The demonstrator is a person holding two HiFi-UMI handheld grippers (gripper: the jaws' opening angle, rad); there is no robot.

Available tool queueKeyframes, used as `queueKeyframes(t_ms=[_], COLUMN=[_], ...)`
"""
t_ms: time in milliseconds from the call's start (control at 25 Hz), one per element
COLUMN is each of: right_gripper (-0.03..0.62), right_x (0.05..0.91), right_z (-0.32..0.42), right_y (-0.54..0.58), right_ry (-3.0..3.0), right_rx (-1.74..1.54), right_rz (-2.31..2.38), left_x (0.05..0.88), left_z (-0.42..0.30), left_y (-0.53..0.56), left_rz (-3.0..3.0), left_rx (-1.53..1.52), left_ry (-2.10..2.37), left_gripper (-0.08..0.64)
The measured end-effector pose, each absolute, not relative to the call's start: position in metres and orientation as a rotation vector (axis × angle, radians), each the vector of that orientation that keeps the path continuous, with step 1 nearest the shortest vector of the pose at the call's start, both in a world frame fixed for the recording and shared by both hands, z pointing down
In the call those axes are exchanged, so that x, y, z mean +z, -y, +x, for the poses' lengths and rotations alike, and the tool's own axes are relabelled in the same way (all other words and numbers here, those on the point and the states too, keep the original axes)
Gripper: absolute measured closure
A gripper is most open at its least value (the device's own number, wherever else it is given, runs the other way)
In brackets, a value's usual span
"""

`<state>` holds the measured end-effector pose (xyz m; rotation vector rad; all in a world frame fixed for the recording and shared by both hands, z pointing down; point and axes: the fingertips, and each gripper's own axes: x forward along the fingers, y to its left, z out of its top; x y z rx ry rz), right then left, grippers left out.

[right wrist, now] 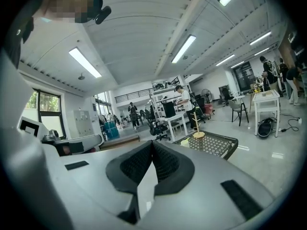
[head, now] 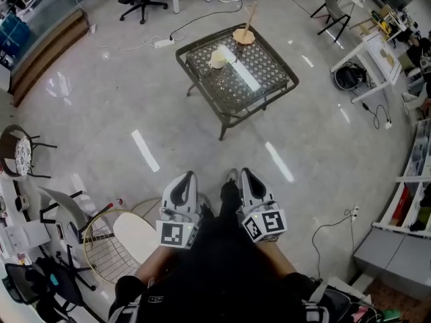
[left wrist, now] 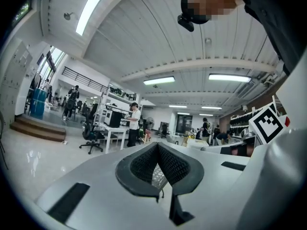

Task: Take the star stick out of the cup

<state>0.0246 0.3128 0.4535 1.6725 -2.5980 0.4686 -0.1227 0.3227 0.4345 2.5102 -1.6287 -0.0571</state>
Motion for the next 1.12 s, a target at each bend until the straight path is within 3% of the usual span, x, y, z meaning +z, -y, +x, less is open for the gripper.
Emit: queueKeyframes(t_ms=[480,1120], right_gripper=[0.583,0.583], right_x=[0.457,0.455], right_z=[0.032,0.106], right_y=[-0.202,-0.029], right_ry=[2.639,2.688], right_rx=[0.465,0.428], right_rz=[1.624,1.458], left_x=[0.438,0.413], left_z=[-0.114,-0.031], left_y=[-0.228,-0.062], left_rz=[2.47,2.386], left_rx=[-0.022,-0.028], left_ry=[1.686,1.827], left_gripper=[0.546,0.546])
